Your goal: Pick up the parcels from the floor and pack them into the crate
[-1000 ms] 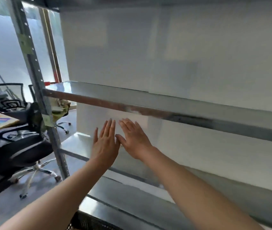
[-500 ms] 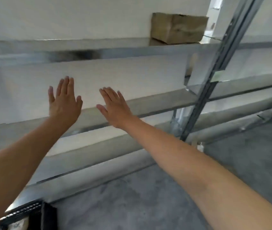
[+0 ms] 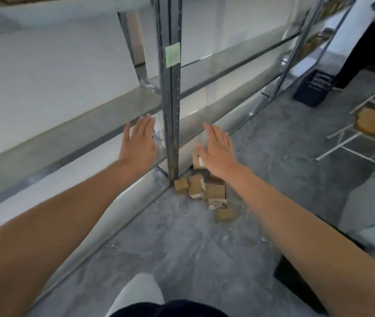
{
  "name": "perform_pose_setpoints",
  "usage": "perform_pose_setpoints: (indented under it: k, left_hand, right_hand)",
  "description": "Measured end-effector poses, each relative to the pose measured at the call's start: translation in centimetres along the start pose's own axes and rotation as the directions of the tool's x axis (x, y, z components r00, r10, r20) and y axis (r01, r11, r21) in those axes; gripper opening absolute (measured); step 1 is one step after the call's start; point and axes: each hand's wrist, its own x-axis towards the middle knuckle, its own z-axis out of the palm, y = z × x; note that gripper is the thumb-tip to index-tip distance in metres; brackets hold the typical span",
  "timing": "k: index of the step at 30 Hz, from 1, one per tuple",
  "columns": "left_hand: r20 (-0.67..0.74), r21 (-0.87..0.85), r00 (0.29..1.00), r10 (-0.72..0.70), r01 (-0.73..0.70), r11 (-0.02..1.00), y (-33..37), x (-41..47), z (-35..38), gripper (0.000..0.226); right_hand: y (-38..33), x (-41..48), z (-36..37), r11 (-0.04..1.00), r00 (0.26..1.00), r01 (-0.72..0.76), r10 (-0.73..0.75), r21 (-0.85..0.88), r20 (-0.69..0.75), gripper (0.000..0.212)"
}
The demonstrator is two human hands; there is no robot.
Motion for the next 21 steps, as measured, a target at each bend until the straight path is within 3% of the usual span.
perform_pose_setpoints:
  k: [5, 12, 16, 19, 21]
  left_hand:
    - [0.105, -0.165, 0.994, 0.032, -0.014, 0.986, 6.0, 7.4, 6.9, 0.067]
    - [0.244, -0.231, 0.963, 0.114, -0.057, 0.971, 11.9, 18.7, 18.2, 0.068]
    - [0.384, -0.245, 0.923, 0.033, 0.067, 0.967, 12.0, 22.4, 25.6, 0.067]
    - [0.526, -0.159, 0.847, -0.078, 0.188, 0.969, 11.4, 23.5, 30.3, 0.065]
    - [0.546, -0.14, 0.822, -0.16, 0.278, 0.95, 11.5, 24.5, 32.9, 0.06]
  right_hand:
    - [10.9, 1.2, -0.5, 0.964, 0.964, -0.263, 0.264, -0.023, 0.03, 0.067]
    - [21.7, 8.3, 2.7, 0.905, 0.897, -0.424, 0.425, -0.031, 0.123, 0.063]
    - [26.3, 12.8, 6.7, 0.855, 0.819, -0.516, 0.511, -0.052, 0.261, 0.062]
    - [29.4, 16.0, 9.5, 0.848, 0.779, -0.524, 0.513, -0.076, 0.359, 0.063]
    - [31.3, 18.5, 11.4, 0.867, 0.792, -0.495, 0.478, -0.059, 0.38, 0.062]
